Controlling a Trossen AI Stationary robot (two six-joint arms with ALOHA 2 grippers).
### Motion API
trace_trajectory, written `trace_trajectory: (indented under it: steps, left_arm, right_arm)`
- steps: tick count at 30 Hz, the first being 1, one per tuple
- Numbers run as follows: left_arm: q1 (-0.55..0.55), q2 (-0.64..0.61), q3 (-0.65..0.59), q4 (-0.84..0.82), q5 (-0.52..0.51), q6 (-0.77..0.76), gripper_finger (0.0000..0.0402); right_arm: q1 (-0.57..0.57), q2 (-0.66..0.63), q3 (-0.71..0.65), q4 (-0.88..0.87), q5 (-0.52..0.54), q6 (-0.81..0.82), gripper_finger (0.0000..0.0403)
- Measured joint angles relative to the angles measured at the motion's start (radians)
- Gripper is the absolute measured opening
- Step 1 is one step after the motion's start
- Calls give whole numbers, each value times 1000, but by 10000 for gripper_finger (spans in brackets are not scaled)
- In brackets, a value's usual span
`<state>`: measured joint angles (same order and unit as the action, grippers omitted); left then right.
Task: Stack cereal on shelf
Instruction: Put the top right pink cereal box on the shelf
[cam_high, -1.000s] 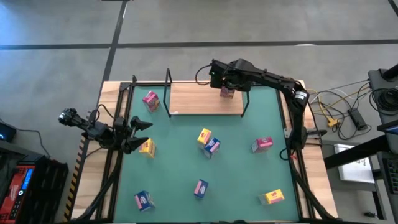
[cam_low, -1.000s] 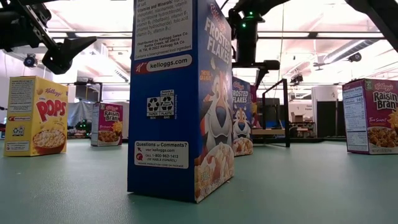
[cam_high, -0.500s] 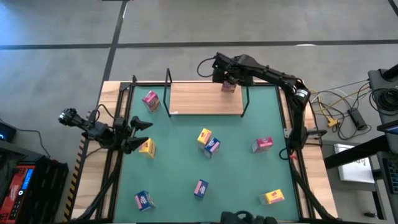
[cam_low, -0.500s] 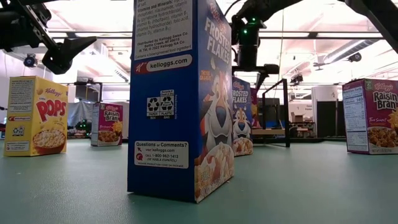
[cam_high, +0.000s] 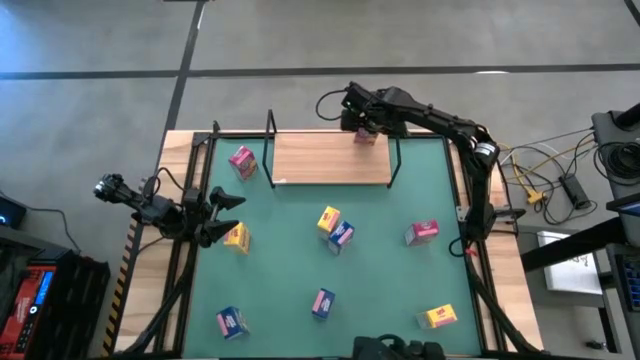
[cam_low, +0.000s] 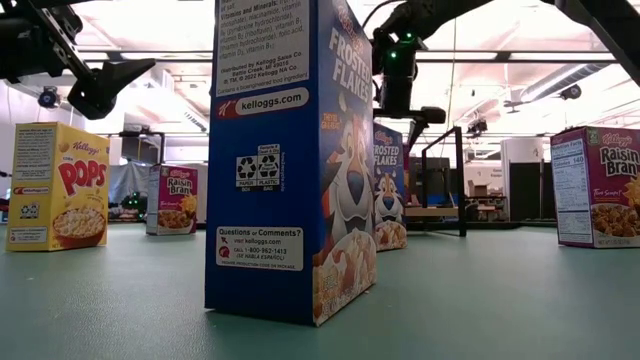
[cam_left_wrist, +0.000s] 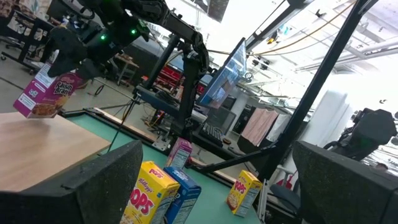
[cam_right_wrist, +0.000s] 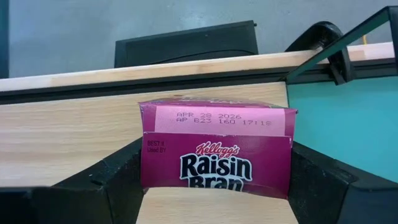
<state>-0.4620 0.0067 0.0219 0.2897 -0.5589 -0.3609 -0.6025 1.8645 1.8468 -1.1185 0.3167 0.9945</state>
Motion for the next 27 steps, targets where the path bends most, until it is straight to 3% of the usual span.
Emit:
trace_trajectory:
  steps: [27]
  left_arm:
    - [0,0,0,0,0,0,398]
  right_arm:
    - [-9,3,-19,2,21,-1,311]
